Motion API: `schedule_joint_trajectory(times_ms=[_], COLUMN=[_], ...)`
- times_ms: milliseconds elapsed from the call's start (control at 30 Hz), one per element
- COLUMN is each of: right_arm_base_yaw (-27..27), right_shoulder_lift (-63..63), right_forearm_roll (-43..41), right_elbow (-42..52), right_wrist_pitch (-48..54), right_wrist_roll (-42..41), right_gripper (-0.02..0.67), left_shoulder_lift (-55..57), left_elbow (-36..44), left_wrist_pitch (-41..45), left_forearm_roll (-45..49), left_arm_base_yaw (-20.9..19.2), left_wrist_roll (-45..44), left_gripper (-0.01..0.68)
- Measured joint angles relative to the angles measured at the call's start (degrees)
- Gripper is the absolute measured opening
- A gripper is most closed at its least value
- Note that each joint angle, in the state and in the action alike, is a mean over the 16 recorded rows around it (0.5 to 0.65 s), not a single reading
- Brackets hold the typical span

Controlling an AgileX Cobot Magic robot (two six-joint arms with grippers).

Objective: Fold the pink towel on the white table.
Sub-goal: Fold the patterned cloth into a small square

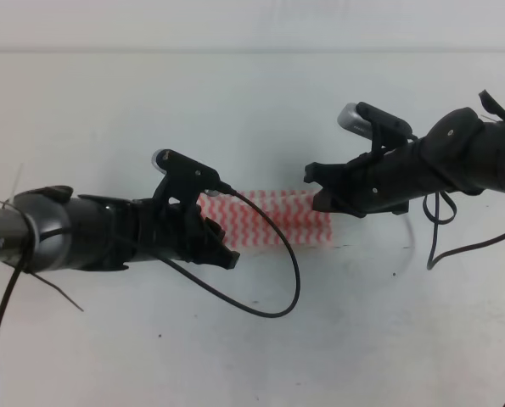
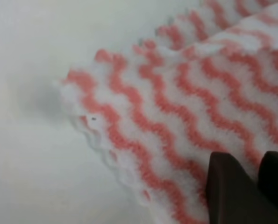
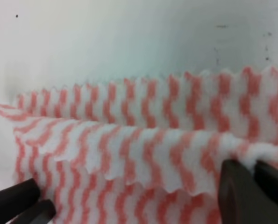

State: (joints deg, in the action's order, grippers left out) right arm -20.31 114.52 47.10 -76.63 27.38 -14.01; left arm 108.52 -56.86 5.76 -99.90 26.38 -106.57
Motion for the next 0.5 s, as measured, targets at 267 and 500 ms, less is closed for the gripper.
schedule_joint_trajectory(times_ms=[267,500], right_arm_base_yaw=[0.0,-0.01], right_shoulder_lift=[0.0,0.09], right_forearm_roll=[0.0,0.01], right_elbow=[0.0,0.0], right_wrist_pitch=[-0.31,-1.08], right_wrist_roll=[-0.02,-0.08], right_gripper=[-0.014,-0.014], left_shoulder_lift=[0.68,0.73], left_elbow=[-0.06,-0.06], left_wrist_pitch=[-0.37,-0.49], left_forearm_roll=[0.01,0.01], left_arm_base_yaw=[0.04,0.05], left_wrist_roll=[-0.04,-0.06], left_gripper=[0.135,0.131])
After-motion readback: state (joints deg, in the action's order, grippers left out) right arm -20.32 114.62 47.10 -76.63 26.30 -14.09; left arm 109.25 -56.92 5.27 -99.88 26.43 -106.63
